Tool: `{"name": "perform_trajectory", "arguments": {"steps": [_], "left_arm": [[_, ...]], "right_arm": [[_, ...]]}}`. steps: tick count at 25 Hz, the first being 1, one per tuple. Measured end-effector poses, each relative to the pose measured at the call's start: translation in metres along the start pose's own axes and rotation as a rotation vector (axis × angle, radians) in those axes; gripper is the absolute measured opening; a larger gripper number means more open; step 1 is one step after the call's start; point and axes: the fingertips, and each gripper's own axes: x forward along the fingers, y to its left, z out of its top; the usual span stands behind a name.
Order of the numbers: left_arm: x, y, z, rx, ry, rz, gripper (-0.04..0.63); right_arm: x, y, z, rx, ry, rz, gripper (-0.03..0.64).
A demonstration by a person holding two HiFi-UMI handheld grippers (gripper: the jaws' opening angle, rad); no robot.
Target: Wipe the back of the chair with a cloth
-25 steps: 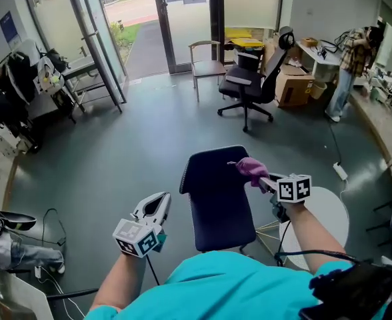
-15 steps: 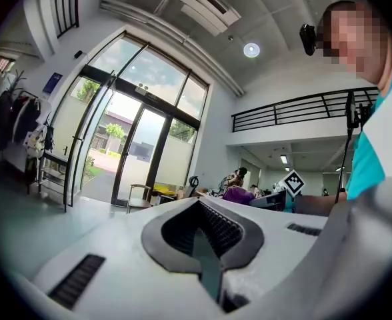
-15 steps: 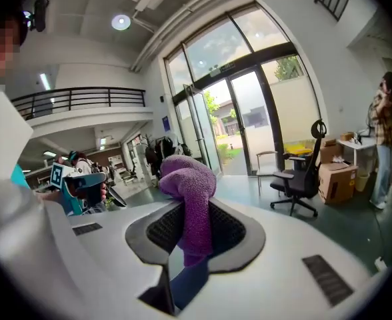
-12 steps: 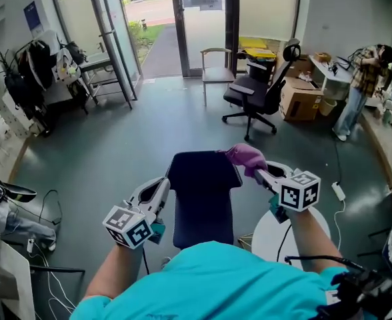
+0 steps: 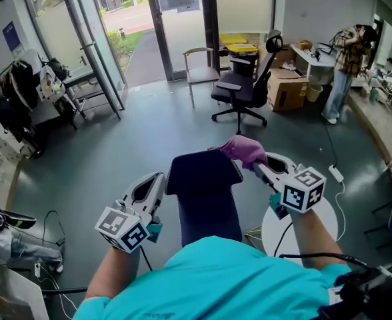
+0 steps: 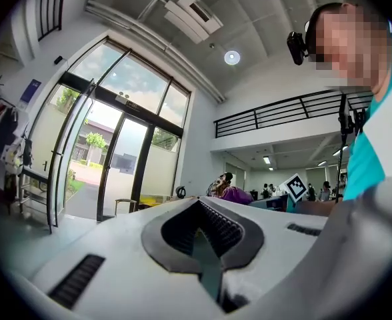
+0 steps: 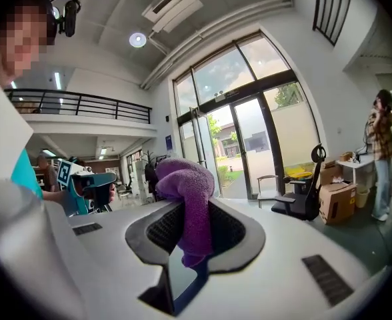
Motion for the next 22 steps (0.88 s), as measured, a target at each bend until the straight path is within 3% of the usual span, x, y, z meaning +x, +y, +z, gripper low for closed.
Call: {"name": "perform_trajectory", "arguments": {"steps": [6, 22], "left_arm": [[0.002, 0.006, -0.011, -0.059, 0.0, -0.003, -0.005], [0.009, 0.015, -0.021, -0.055, 0.017, 0.034, -0.005]], "right_arm": [[0.004, -0.002, -0.006, -0.013, 0.025, -0.02, 0.083], [0.022, -0.012, -0.004, -0.048, 0.04, 0.009, 0.081]]}}
